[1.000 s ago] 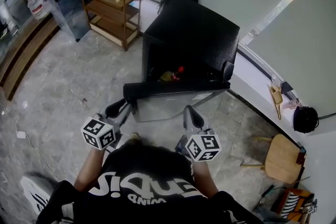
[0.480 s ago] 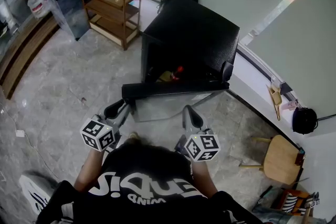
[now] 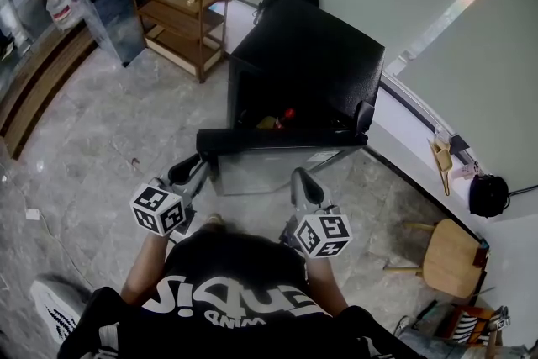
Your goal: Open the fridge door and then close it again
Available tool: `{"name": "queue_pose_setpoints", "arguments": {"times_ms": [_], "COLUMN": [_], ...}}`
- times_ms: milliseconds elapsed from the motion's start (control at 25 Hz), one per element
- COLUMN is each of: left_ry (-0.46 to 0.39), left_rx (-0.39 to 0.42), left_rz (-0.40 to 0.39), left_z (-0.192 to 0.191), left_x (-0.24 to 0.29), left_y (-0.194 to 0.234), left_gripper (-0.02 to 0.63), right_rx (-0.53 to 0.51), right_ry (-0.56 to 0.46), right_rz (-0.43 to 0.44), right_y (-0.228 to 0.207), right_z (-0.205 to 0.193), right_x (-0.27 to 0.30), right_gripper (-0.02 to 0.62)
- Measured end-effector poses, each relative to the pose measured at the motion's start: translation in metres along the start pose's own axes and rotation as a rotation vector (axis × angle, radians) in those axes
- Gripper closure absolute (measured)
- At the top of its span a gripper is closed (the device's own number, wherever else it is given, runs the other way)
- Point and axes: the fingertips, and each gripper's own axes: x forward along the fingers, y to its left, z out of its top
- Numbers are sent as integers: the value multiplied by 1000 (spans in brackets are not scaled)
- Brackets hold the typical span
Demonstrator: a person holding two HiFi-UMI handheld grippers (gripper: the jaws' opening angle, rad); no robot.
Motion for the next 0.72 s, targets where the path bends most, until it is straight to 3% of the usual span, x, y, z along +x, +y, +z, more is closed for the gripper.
{"name": "queue_pose_setpoints", "arguments": {"times_ms": [720], "left_ry": [-4], "left_rx": [45], "left_rz": [23], "left_z": [19], "left_x": [34], "left_y": [27], "left_gripper": [494], "right_rx": [10], "right_ry": [-11], "right_rz": [-9], "right_y": [-1], "right_z": [4], "right_x": [4], "right_gripper": [598]}}
